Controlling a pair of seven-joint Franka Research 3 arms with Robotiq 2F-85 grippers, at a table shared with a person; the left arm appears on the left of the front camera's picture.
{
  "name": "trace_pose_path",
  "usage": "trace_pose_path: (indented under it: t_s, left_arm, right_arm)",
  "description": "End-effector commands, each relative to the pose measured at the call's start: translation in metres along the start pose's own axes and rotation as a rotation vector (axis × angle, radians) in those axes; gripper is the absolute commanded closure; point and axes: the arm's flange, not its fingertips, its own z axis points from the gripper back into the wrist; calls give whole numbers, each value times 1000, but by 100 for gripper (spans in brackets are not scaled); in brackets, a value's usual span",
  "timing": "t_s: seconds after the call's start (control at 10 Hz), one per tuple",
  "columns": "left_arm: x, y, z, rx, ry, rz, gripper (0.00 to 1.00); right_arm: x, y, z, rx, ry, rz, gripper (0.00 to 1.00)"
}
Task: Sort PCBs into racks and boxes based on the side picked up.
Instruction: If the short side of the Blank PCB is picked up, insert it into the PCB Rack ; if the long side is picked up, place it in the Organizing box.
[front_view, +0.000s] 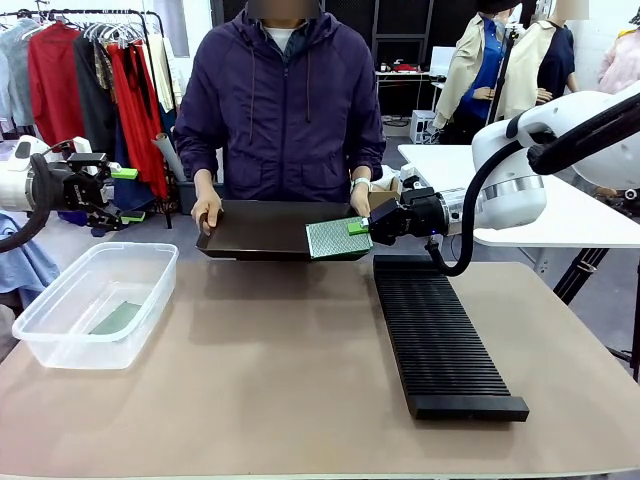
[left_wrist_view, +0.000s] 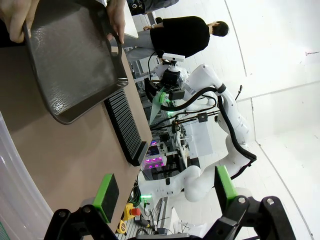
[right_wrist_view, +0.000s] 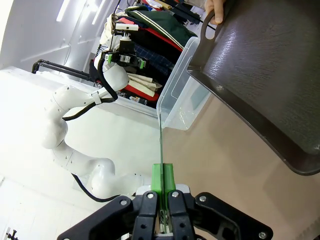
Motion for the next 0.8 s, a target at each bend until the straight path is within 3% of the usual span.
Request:
trace_pose_path:
  t_s: [0.0, 0.3, 0.7]
  left_arm:
    - [-2, -2, 1, 9, 0, 1, 0]
    - [-2, -2, 1, 9, 0, 1, 0]
    - [-2, -2, 1, 9, 0, 1, 0]
  right_arm:
    - [1, 1, -2, 13, -8, -1, 100]
    - [0, 0, 0, 0, 0, 0, 100]
    - [-5, 18, 45, 85, -43, 113, 100]
